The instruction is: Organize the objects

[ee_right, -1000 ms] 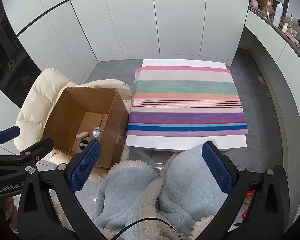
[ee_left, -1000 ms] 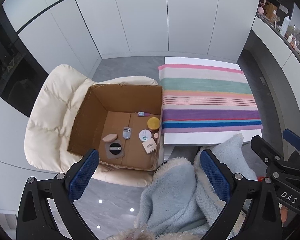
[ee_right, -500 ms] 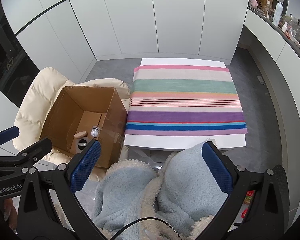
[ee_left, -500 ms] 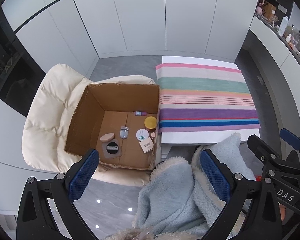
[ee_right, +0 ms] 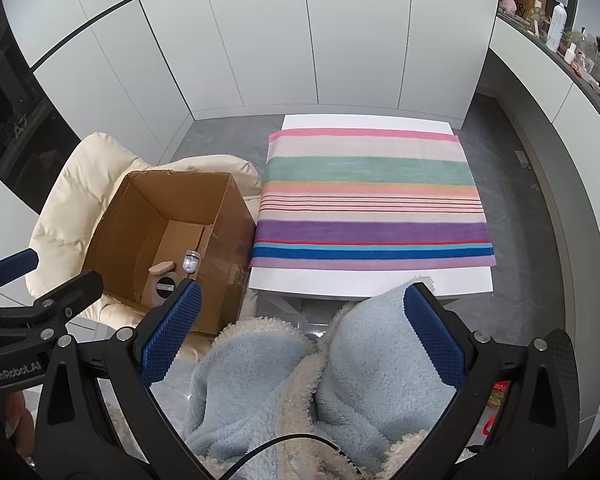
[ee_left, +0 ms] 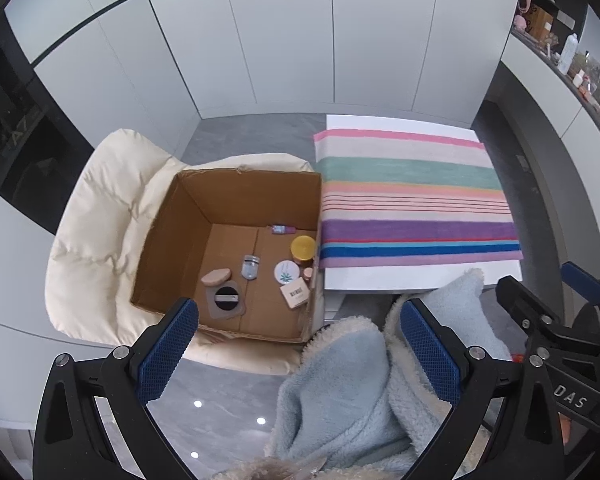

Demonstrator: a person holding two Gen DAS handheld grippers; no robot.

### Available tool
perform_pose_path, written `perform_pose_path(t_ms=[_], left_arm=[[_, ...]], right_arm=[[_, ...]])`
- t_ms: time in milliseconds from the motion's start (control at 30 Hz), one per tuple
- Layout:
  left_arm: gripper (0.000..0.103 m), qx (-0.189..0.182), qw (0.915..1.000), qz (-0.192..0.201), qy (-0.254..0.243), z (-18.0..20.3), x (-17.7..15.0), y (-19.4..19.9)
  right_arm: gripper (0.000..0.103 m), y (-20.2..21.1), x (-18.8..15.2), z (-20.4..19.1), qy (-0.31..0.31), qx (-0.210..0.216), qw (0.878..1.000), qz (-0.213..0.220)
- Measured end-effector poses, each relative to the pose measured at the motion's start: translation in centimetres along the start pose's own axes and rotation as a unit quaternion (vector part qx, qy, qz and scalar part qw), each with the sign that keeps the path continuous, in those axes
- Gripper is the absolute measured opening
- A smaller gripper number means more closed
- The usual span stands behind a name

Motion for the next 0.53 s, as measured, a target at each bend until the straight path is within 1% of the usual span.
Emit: perform_pose_path(t_ms=[400,533], left_arm=[[0.102,0.004,1.0,0.002,-0.003,-0.08,-0.13,-0.03],[0.102,-0.001,1.0,0.001,-0.001,0.08,-0.1,0.01]], right_arm=[[0.103,0.01,-0.09,-0.22,0.0,0.001,1.0,0.0],[0.103,0.02,-0.07,-0.21,0.0,0.002,1.0,0.0]])
Point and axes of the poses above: each gripper's, at about its wrist camera, not at the fingertips, and y roughly against the way its jaws point, z to its right, x to its top, the point moved 9 cm from there along -y, roughly the way its jaws point, and after that the axes turned 10 degrees about -y, right-handed, at the moved point
